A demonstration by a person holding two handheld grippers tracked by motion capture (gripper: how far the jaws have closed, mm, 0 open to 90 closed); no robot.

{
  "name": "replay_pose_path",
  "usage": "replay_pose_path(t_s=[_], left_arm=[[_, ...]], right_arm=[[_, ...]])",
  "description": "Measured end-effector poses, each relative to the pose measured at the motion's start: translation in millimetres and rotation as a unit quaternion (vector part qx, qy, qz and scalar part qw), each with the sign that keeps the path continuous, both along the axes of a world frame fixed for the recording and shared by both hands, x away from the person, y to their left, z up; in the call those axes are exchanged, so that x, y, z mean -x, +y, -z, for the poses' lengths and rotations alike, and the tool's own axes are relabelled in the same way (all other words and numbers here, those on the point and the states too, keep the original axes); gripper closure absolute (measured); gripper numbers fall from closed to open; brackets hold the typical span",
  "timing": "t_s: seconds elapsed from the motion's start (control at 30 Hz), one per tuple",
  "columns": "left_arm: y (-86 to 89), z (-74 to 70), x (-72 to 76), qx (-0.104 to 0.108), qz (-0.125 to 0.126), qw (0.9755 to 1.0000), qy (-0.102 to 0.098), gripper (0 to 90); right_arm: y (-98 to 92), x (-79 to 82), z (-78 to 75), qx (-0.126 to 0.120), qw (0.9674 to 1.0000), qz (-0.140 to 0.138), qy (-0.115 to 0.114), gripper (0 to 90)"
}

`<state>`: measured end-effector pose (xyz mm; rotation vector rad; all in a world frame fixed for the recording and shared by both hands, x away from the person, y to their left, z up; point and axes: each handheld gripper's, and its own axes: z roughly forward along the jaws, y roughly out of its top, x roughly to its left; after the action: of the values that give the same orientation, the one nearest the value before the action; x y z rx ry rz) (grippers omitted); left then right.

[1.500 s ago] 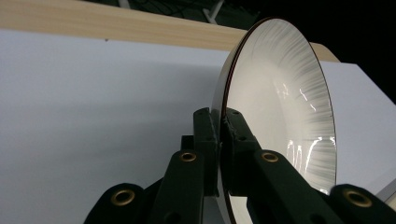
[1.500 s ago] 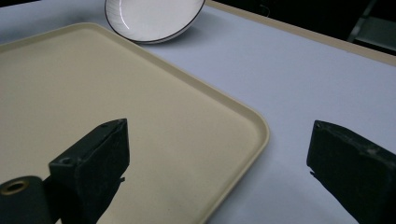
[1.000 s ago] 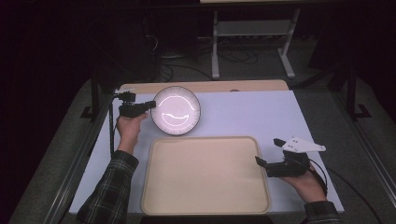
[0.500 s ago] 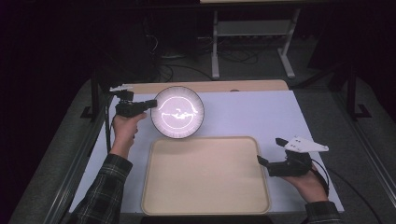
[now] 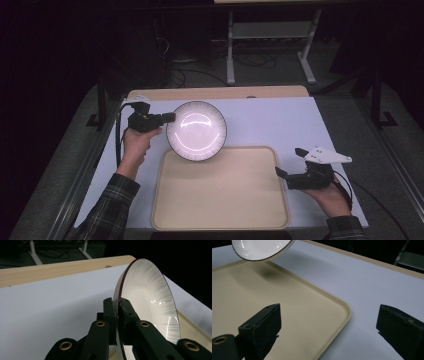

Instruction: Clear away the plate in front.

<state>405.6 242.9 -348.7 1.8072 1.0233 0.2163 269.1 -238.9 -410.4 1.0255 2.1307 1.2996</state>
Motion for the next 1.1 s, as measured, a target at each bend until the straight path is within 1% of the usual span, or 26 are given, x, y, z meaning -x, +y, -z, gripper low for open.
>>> replay_pose_path(t_s=[0.07,0.13,0.23,0.33,0.5,0.53,0.6,0.63,0.67,0.73,0.77,0.8,0.9,0.93,0.97,1.0,1.03,1.1], left_arm=[[-1.3,-0.4,2.0,-0.001,0.004,1.0,-0.001,85.8],[-4.9,-0.8,7.1,-0.004,0.012,0.9999,-0.004,85.7],[-7.3,-0.5,10.1,-0.004,0.015,0.9999,-0.004,85.7],[-10.7,-0.5,15.0,-0.007,0.023,0.9997,-0.006,85.6],[-16.0,2.8,24.6,-0.006,0.04,0.9992,-0.001,85.6],[-16.0,2.8,24.6,-0.006,0.04,0.9992,-0.001,85.6],[-18.6,5.2,30.1,-0.011,0.052,0.9986,-0.001,85.6],[-18.6,5.2,30.1,-0.011,0.052,0.9986,-0.001,85.5],[-19.5,6.8,32.3,-0.009,0.054,0.9985,0.002,85.5],[-20.9,10.3,36.5,-0.012,0.061,0.998,0.005,85.5],[-20.9,10.3,36.5,-0.012,0.061,0.998,0.005,85.4],[-22.2,12.5,39.4,-0.013,0.069,0.9975,0.01,85.3],[-24.3,14.2,42.7,-0.017,0.075,0.997,0.011,85.3],[-26.3,17.2,45.5,-0.016,0.08,0.9966,0.016,85.3],[-26.3,17.2,45.5,-0.016,0.08,0.9966,0.016,85.2],[-28.7,20.6,47.7,-0.017,0.089,0.9956,0.022,85.3],[-28.7,20.6,47.7,-0.017,0.089,0.9956,0.022,85.3],[-33.9,24.5,51.3,-0.019,0.099,0.9944,0.029,85.2]], right_arm=[[-0.1,0.1,-0.1,0.0,1.0,0.0,0.0,5.0],[-0.1,0.2,-0.2,-0.001,1.0,0.0,-0.001,5.0],[0.0,0.1,-0.1,0.0,1.0,-0.001,0.0,5.0],[0.0,0.2,-0.1,-0.001,1.0,-0.001,-0.001,5.0],[0.0,0.3,-0.1,-0.001,1.0,-0.001,-0.001,5.0],[0.2,0.3,-0.1,-0.001,1.0,-0.001,-0.001,5.0],[0.0,0.3,-0.1,0.0,1.0,0.0,-0.001,5.0],[0.0,0.3,-0.1,0.0,1.0,0.0,-0.001,5.0],[-0.1,0.4,-0.1,-0.001,1.0,0.0,-0.001,5.0],[-0.5,0.5,-0.2,-0.001,1.0,0.001,-0.001,5.0],[-0.5,0.5,-0.2,-0.001,1.0,0.001,-0.001,5.0],[-0.5,0.5,0.0,-0.001,1.0,0.001,-0.001,5.0],[-0.5,0.4,0.0,-0.001,1.0,0.001,-0.001,5.0],[-0.5,0.4,-0.1,-0.001,1.0,0.002,-0.001,5.0],[-0.5,0.4,-0.1,-0.001,1.0,0.002,-0.001,5.0],[-0.6,0.3,0.0,0.0,1.0,0.001,-0.002,5.1],[-0.6,0.3,0.0,0.0,1.0,0.001,-0.002,5.1],[-0.7,0.3,0.0,0.0,1.0,0.002,-0.002,5.1]])
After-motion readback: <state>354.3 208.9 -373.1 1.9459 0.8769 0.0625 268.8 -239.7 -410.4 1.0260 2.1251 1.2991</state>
